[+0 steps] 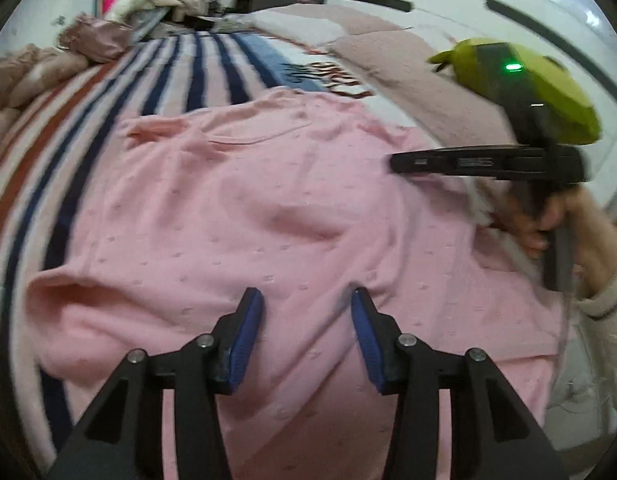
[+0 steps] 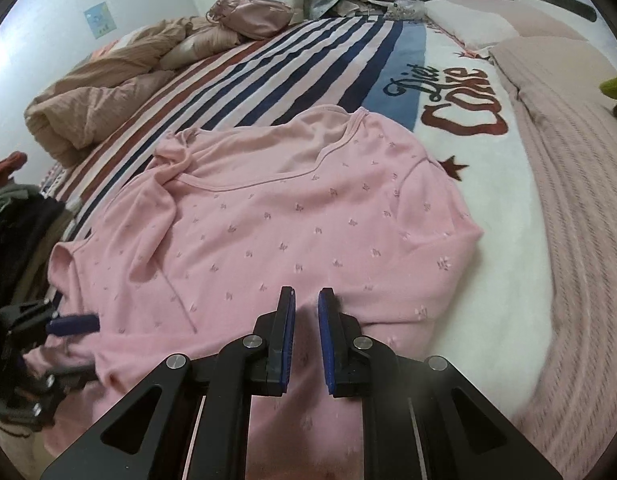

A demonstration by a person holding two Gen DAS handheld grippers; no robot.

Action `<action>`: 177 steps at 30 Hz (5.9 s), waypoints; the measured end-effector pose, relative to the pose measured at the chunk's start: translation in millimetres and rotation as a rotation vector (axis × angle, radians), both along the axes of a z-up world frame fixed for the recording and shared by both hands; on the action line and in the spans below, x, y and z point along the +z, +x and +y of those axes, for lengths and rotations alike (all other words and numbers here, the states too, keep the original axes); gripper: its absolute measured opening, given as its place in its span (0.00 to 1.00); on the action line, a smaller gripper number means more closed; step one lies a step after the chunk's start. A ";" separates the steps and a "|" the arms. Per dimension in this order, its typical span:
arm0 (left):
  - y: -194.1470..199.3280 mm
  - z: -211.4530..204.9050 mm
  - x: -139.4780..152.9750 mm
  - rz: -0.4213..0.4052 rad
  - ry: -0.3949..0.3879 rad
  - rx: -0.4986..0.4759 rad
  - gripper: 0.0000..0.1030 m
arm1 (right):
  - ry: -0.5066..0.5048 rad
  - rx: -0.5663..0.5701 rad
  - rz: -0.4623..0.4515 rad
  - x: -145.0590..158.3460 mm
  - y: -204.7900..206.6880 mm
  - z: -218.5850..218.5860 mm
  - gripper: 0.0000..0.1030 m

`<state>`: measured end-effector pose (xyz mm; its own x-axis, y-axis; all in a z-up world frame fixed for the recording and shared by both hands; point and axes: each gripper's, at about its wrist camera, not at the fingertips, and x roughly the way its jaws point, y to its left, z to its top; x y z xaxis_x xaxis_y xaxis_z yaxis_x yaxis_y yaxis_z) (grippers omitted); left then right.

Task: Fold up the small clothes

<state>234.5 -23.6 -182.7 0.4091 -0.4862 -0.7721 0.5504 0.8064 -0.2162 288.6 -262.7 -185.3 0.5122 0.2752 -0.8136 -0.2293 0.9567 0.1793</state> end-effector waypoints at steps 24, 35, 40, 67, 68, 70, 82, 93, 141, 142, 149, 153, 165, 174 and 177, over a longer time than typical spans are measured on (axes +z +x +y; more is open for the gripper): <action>-16.9 36.3 7.3 -0.063 0.030 0.199 0.05 | 0.025 -0.057 -0.024 19.8 -92.2 -51.9 0.10; -61.2 68.0 23.5 -0.097 -0.030 0.227 0.77 | 0.034 -0.027 -0.041 24.0 -159.1 -59.2 0.39; -88.6 102.1 16.9 -0.047 -0.014 0.245 0.78 | 0.023 0.012 0.025 2.0 -199.3 -65.0 0.47; -139.5 130.8 -12.3 0.000 -0.066 0.264 0.43 | 0.112 0.112 -0.004 -11.9 -223.7 -33.7 0.14; -135.8 131.9 -10.7 -0.005 -0.093 0.264 0.65 | 0.127 0.095 0.008 -13.1 -218.8 -36.0 0.18; -126.3 128.3 -8.7 -0.029 -0.114 0.278 0.69 | 0.160 0.084 0.034 -16.2 -209.7 -36.9 0.28; -109.1 81.2 -6.5 -0.068 -0.024 0.215 0.07 | 0.242 0.142 -0.037 -6.1 -213.8 -6.3 0.04; -188.2 114.6 51.2 -0.162 -0.112 0.164 0.06 | 0.430 0.202 -0.144 39.3 -284.5 -5.3 0.04; -48.8 93.3 -7.0 0.016 0.077 0.247 0.72 | 0.006 0.075 0.038 -8.9 -183.5 -23.1 0.27; -50.1 92.0 -8.5 0.011 0.094 0.251 0.54 | -0.002 0.076 0.023 -8.5 -183.9 -20.5 0.13; -62.5 84.2 19.0 -0.132 0.225 0.246 0.15 | 0.019 0.061 -0.123 27.7 -181.6 -12.0 0.08; -59.1 82.1 58.7 -0.192 0.192 0.246 0.13 | 0.037 0.056 -0.184 60.5 -159.3 -6.7 0.07; 96.1 71.2 90.6 -0.182 0.147 0.391 0.13 | -0.038 -0.109 -0.188 84.8 -8.2 -17.9 0.07; 194.9 67.7 28.6 -0.055 0.181 0.508 0.68 | -0.098 -0.196 -0.105 38.8 65.0 -25.6 0.41; 187.3 74.7 37.6 -0.093 0.178 0.498 0.75 | -0.090 -0.190 -0.142 49.5 56.9 -30.1 0.51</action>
